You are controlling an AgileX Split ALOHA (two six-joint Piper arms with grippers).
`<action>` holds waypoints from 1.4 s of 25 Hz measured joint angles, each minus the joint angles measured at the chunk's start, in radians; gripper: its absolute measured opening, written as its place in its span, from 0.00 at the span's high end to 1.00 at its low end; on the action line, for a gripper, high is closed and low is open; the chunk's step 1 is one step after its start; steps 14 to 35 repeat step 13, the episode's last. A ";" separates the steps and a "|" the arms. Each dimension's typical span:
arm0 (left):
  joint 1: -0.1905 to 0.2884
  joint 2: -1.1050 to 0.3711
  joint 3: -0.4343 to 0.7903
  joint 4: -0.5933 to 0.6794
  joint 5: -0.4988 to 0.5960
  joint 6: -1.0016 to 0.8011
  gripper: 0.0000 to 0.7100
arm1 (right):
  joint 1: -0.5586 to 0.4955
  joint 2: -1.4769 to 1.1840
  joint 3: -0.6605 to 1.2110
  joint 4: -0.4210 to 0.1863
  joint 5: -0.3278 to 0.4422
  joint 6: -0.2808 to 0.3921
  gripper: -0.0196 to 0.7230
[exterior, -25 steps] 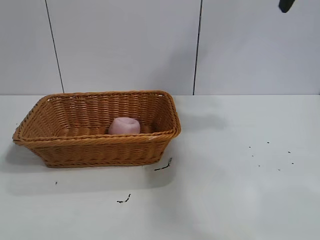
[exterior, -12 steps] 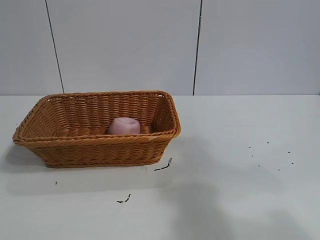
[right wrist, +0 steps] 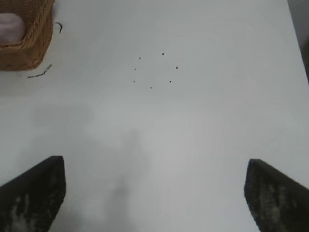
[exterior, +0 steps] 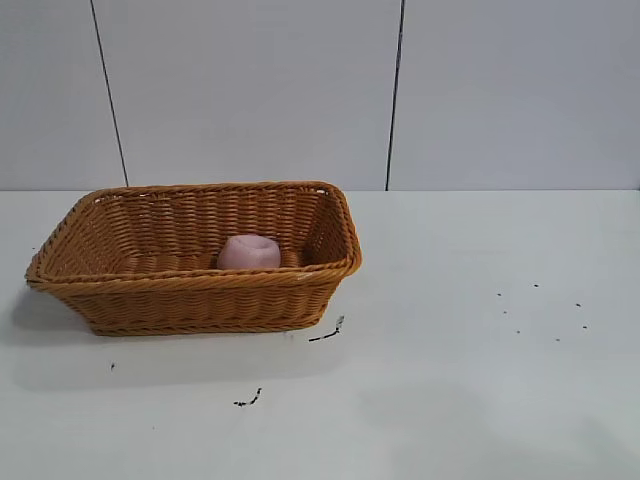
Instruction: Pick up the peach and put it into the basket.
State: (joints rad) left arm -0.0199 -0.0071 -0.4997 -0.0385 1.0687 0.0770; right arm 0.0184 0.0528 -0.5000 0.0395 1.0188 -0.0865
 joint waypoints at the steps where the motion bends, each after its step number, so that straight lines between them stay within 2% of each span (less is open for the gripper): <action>1: 0.000 0.000 0.000 0.000 0.000 0.000 0.03 | 0.000 -0.026 0.000 0.000 0.000 0.000 0.05; 35: 0.000 0.000 0.000 0.000 0.000 0.000 0.03 | 0.000 -0.057 0.000 0.000 0.000 0.000 0.05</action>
